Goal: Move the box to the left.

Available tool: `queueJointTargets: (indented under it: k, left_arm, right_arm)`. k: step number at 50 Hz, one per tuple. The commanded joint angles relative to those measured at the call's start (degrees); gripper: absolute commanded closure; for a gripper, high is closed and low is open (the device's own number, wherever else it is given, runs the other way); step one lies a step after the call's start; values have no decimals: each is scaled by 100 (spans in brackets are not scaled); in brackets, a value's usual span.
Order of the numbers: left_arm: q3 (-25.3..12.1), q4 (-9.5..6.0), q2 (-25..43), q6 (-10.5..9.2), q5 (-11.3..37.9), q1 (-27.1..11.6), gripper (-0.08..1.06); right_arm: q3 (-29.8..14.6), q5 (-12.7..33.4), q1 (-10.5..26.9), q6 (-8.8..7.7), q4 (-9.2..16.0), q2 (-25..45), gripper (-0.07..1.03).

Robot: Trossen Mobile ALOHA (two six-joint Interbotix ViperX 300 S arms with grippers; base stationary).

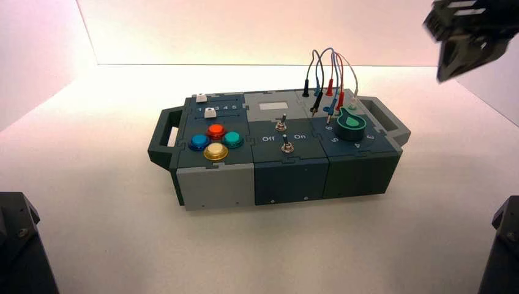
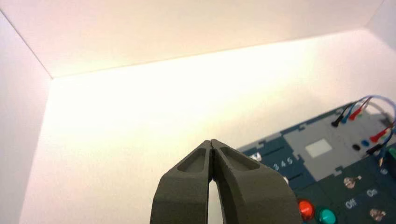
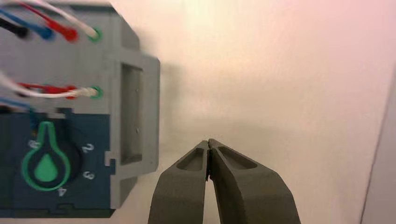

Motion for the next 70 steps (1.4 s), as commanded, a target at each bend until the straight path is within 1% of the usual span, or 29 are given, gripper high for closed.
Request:
queueJointTargets:
  k: [1, 10, 13, 15, 16, 17, 27, 36, 51, 60, 70]
  left_arm:
    - [-70, 0, -79, 9, -44, -18, 101]
    - [-79, 18, -88, 18, -44, -9, 101]
    - [-79, 18, -79, 9, -53, -9, 101]
    - [-88, 18, -79, 18, -62, -9, 101]
    - [-88, 18, -79, 18, -62, 0, 101]
    - [-79, 18, -79, 18, -62, 0, 101]
    - [-88, 18, -53, 18, -70, 9, 101]
    - [-97, 18, 26, 18, -88, 9, 101]
    - [-105, 18, 141, 26, -105, 18, 101]
    - [-114, 26, 167, 26, -105, 114, 101]
    - [-123, 26, 167, 26, -97, 132, 101]
  right_arm:
    - [-396, 158, -35, 9, 9, 589, 99]
    - [-686, 290, -35, 9, 79, 1371, 99]
    - [-738, 308, -26, -9, 158, 1512, 99]
    - [-747, 316, -26, -18, 167, 1538, 99]
    - [-756, 316, -9, -35, 237, 1644, 99]
    - [-756, 316, 0, -53, 255, 1670, 99]
    - [-773, 369, 97, -123, 378, 1854, 99]
    - [-905, 387, 527, -123, 387, 1978, 99]
    - [-1310, 519, 1318, -123, 615, 2531, 99]
    - [-1389, 527, 1652, -123, 686, 2821, 99]
    - [-1494, 606, 1969, -123, 879, 3041, 99]
